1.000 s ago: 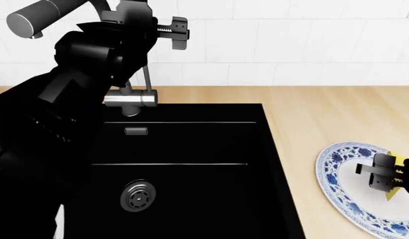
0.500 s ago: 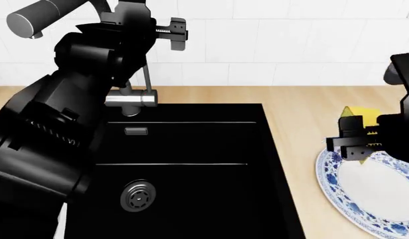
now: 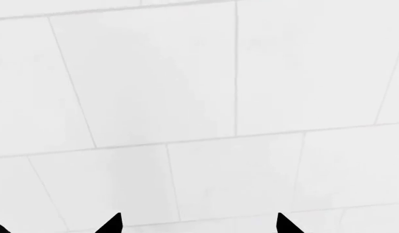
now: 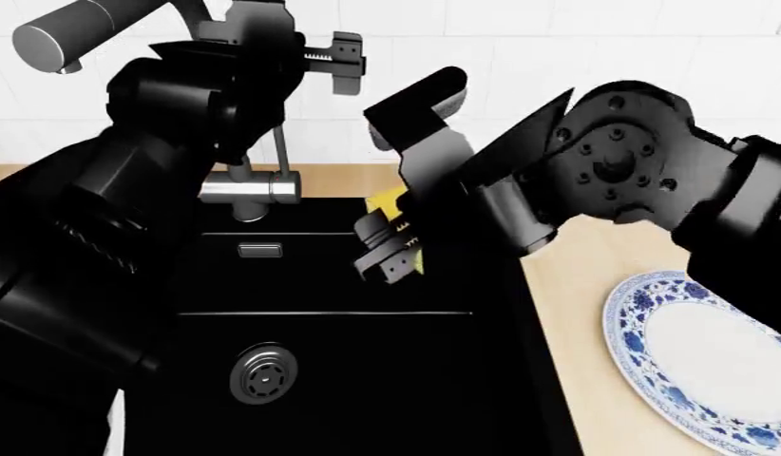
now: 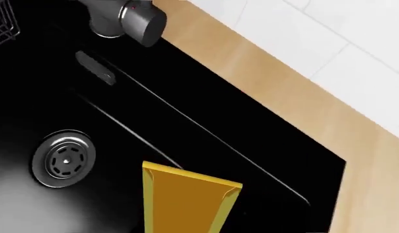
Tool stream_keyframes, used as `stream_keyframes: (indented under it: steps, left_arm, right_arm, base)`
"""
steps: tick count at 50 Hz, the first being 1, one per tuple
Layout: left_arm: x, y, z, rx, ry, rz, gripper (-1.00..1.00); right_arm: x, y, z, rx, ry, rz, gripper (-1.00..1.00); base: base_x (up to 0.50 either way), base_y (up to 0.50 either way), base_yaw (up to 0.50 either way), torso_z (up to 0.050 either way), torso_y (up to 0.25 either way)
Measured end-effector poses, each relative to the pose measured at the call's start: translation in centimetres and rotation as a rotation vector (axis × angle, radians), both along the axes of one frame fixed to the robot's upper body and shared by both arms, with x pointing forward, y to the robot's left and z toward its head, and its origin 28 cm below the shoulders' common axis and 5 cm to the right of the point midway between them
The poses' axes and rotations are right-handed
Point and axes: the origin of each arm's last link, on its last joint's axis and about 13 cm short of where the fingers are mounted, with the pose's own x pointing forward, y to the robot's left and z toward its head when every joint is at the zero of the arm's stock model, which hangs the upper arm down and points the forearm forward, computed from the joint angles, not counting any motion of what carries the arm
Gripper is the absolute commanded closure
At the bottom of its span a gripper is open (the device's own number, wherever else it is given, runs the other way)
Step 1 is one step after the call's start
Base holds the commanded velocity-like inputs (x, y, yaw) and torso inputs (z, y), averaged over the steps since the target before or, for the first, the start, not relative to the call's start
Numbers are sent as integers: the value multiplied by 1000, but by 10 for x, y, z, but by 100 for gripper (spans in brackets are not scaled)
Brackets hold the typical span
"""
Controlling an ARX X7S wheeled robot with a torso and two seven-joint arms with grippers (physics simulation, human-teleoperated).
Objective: Pick the cheese from the counter and place it in the sink. Then turn on the sink faucet.
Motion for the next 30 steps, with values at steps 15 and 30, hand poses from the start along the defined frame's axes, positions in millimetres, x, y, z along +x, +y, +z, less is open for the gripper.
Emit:
stream_keyframes:
  steps: [15,30]
  left_arm:
    - [0,0,0,7,1,-2,-100]
    - [1,1,-5,7,10,-7,-100]
  right_arm:
    - [38,43,-90,-27,76,130,100]
    - [40,38,-167,-103,170,226,100]
  base:
    - [0,0,0,0,0]
    - [0,0,0,0,0]
